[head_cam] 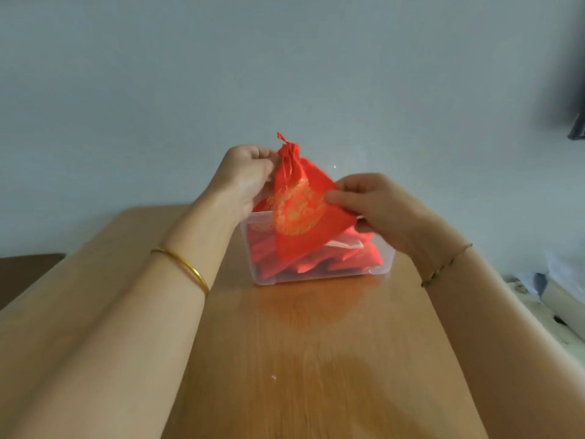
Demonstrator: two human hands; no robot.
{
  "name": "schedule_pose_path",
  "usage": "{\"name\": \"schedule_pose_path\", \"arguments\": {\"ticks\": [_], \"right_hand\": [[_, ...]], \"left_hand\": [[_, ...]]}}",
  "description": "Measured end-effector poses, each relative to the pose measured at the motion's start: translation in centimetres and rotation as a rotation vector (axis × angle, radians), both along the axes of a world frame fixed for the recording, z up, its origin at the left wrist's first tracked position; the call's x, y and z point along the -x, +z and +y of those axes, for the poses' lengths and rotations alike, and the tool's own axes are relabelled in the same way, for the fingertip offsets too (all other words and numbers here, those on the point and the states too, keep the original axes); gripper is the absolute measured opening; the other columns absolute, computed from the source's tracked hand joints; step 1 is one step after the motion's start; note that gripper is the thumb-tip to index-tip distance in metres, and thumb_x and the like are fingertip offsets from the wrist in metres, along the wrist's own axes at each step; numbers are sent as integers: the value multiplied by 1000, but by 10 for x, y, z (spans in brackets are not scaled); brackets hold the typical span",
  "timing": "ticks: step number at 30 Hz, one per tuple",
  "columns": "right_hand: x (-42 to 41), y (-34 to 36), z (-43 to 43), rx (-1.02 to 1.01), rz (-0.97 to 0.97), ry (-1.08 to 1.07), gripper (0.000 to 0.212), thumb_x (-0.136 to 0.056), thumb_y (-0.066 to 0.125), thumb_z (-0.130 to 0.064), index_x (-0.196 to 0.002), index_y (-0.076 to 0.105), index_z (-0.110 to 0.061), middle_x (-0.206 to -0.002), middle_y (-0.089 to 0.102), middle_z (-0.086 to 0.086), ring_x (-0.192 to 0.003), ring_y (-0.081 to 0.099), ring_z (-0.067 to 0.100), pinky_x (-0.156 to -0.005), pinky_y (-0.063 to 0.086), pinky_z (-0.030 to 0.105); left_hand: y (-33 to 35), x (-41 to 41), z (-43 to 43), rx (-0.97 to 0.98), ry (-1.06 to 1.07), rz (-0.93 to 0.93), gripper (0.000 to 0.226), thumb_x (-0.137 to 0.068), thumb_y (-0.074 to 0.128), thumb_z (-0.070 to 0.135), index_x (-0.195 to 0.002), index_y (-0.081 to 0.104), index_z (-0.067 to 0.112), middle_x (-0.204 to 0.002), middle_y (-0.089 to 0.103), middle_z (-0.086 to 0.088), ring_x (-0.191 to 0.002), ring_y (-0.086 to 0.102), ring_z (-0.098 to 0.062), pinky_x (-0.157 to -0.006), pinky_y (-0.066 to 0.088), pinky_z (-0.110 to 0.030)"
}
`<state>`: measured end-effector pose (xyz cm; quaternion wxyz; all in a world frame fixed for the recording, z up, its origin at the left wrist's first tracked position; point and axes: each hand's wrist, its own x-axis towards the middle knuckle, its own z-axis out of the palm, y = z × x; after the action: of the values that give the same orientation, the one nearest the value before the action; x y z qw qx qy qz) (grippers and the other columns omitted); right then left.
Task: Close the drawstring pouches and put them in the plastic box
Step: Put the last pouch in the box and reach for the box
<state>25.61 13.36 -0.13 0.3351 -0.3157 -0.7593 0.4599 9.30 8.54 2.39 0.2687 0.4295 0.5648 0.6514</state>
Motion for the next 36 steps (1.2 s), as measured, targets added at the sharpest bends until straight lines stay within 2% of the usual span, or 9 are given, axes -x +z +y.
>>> {"name": "schedule_pose_path", "arguments": {"ticks": [6, 8, 12, 18, 21, 23, 26, 29, 36], "right_hand": [[15, 47, 73, 6, -158, -221, 25, -91, 54, -11, -67, 54, -10, -45, 42, 5, -32, 34, 10, -34, 23, 9], [27, 47, 87, -16, -358, -184, 28, -91, 54, -12, -64, 52, -6, -39, 43, 4, -29, 34, 10, -36, 27, 13], [43, 33, 101, -180, -725, -155, 24, -89, 55, -15, -70, 57, 0, -69, 64, 17, -59, 56, 27, -52, 44, 30], [28, 44, 122, -266, -526, -317, 23, -83, 48, 5, -95, 67, 9, -88, 71, 22, -55, 63, 21, -59, 52, 26], [19, 46, 129, -304, -467, -377, 20, -83, 49, 8, -88, 66, -2, -85, 71, 19, -70, 67, 30, -67, 54, 31], [16, 45, 131, -315, -415, -406, 23, -83, 46, 7, -85, 64, -7, -81, 69, 16, -62, 63, 28, -61, 52, 27], [12, 43, 134, -322, -322, -458, 29, -85, 39, 6, -94, 62, -7, -83, 68, 16, -58, 61, 23, -47, 50, 23], [8, 41, 131, -382, -156, -564, 32, -83, 38, 4, -103, 60, -10, -104, 64, 14, -86, 64, 29, -68, 53, 34], [-6, 43, 94, -414, 226, -855, 34, -93, 36, -17, -126, 44, -13, -130, 44, 6, -115, 46, 26, -87, 37, 34]], "left_hand": [[15, 35, 35, -32, 175, 124, 13, -91, 43, -6, -91, 54, 2, -91, 53, -13, -71, 59, -17, -64, 56, -23], [14, 51, 53, 35, 273, 295, 21, -89, 47, -3, -107, 56, 1, -101, 53, -12, -80, 58, -21, -77, 56, -33], [9, 82, 87, 206, 377, 759, 41, -87, 56, 11, -127, 53, 6, -133, 50, -14, -121, 49, -29, -105, 38, -34], [0, 97, 134, 454, 189, 1171, 57, -84, 48, 50, -126, 51, 13, -140, 46, -11, -131, 39, -28, -108, 31, -45], [1, 98, 150, 478, 122, 1158, 32, -87, 44, 45, -82, 56, 15, -99, 62, -10, -109, 54, -33, -94, 38, -40], [1, 104, 155, 434, 132, 1129, 35, -91, 45, 30, -62, 43, 10, -69, 51, -8, -87, 55, -37, -78, 37, -36], [4, 102, 153, 351, 152, 1070, 20, -85, 50, 32, -78, 62, 18, -92, 66, -14, -96, 59, -33, -88, 46, -41], [16, 91, 142, 193, 314, 999, 23, -87, 57, 27, -106, 66, 17, -116, 64, -6, -113, 55, -29, -99, 42, -40], [32, 70, 76, -53, 271, 998, 27, -77, 69, 15, -103, 62, 17, -102, 57, -3, -103, 54, -25, -95, 43, -44]]}}
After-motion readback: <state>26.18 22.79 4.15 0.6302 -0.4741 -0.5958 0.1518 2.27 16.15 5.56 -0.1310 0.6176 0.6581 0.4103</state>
